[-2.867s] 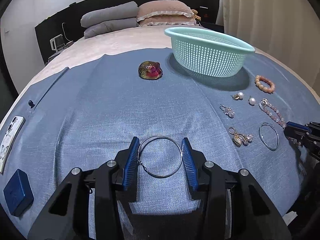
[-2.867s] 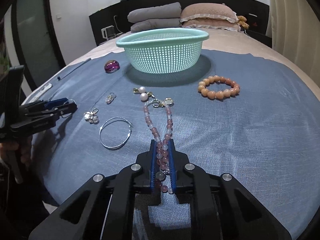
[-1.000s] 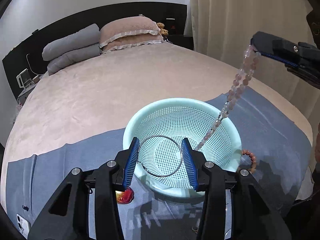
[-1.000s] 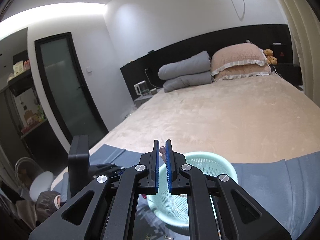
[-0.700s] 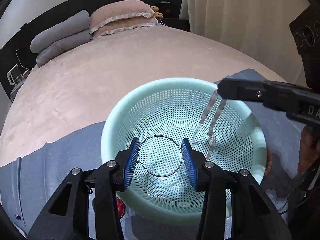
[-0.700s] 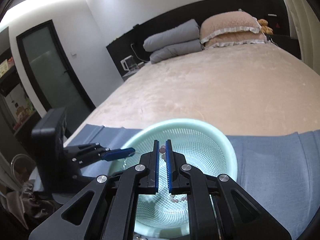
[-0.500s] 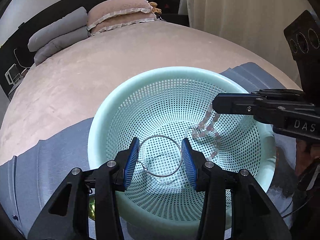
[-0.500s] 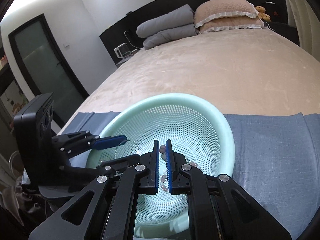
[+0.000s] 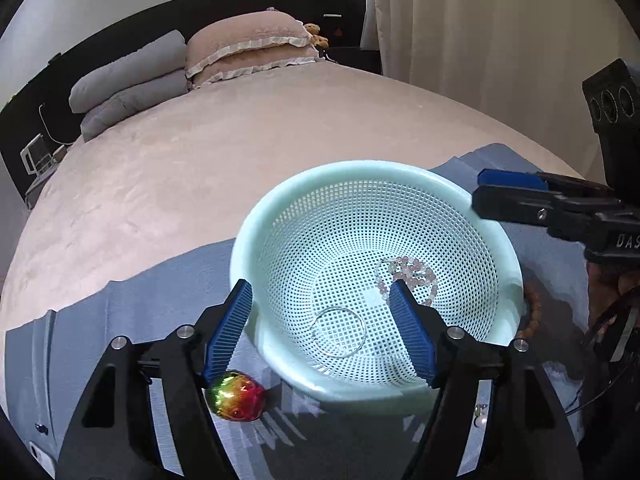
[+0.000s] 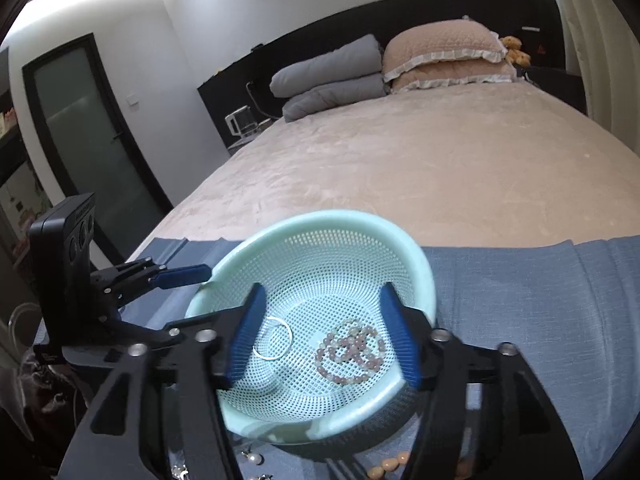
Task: Organize jewelry
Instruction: 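Carry the hoop and necklace over the green basket and open both tools, then move the right tool to the orange bead bracelet and grasp it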
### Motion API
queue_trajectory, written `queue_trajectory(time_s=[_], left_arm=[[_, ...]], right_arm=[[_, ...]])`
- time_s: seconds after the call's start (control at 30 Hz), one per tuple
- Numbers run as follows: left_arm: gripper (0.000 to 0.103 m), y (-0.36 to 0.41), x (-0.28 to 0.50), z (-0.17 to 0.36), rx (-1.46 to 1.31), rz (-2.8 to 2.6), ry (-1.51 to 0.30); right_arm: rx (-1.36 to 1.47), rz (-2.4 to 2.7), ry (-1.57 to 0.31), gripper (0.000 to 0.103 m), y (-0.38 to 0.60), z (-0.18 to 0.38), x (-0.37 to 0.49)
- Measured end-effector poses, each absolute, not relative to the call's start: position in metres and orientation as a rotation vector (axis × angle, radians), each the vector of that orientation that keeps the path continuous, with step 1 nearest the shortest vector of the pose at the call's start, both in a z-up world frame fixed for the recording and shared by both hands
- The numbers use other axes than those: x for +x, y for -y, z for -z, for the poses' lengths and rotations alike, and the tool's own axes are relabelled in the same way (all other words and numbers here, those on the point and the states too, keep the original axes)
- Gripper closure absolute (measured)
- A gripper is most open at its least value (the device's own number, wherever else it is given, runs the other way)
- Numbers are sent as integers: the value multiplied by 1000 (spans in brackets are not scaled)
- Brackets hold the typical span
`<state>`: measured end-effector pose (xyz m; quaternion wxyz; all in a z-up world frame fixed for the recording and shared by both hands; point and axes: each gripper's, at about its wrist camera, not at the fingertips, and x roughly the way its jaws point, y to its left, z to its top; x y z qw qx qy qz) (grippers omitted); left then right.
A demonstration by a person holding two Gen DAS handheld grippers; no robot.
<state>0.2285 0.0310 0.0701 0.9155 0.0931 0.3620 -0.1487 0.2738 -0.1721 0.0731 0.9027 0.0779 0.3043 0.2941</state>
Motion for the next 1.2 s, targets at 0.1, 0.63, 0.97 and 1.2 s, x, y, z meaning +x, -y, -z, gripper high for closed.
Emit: queue_trajectory(time_s=[0.1,0.63,0.97,1.2], left_arm=[[21,-42,214,-86,198,287,-722],[6,-70,132,-122,201,222,-677],[6,-47,88,-72,259,298,-723],[12,-29,67,-30,366,318,-728]], right_arm=[[147,-607,-592,32,180,-91,258],[-53,-505,-423,15,214,-171,150],[-143,-480,-465,15,226,-136,120],[-185,-494,-552,15,214,-88,124]])
